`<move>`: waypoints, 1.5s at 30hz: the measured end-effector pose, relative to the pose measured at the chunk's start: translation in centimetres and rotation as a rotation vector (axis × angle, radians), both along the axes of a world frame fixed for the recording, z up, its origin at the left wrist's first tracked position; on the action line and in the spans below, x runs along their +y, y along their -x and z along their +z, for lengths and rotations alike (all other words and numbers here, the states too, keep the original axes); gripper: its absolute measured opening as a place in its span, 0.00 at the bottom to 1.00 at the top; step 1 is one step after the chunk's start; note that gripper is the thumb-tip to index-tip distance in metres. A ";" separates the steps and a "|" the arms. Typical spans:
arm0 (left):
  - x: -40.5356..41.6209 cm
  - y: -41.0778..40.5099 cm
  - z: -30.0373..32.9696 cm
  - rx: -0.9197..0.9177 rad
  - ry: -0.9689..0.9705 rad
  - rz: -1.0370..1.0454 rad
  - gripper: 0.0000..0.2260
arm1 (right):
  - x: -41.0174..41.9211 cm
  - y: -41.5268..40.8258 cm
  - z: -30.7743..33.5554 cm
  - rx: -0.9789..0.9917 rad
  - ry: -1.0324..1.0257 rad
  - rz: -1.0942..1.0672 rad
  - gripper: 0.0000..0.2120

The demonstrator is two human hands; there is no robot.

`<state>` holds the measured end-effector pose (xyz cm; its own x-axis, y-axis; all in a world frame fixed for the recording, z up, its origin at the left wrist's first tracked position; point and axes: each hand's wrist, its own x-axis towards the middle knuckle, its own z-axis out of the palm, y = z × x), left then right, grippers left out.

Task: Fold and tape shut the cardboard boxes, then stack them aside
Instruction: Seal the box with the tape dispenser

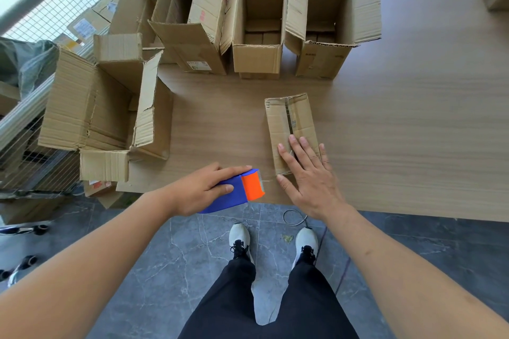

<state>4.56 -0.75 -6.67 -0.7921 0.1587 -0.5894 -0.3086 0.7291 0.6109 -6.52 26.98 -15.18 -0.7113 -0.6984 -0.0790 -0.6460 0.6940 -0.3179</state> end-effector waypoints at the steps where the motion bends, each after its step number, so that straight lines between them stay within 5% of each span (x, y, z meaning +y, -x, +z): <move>1: -0.1 -0.1 0.2 0.008 -0.007 0.012 0.24 | 0.0 0.0 0.1 -0.010 -0.006 -0.003 0.32; 18: 3.1 4.9 -1.1 -0.081 0.592 -0.132 0.21 | -0.6 0.2 1.0 -0.073 -0.094 -0.025 0.33; 29: 1.6 4.7 -1.6 0.212 0.523 0.147 0.31 | -3.9 -1.6 0.9 0.116 -0.012 -0.262 0.27; 45: 3.5 4.6 -4.5 0.270 0.513 0.311 0.33 | -5.5 -2.2 0.5 0.163 0.031 -0.344 0.18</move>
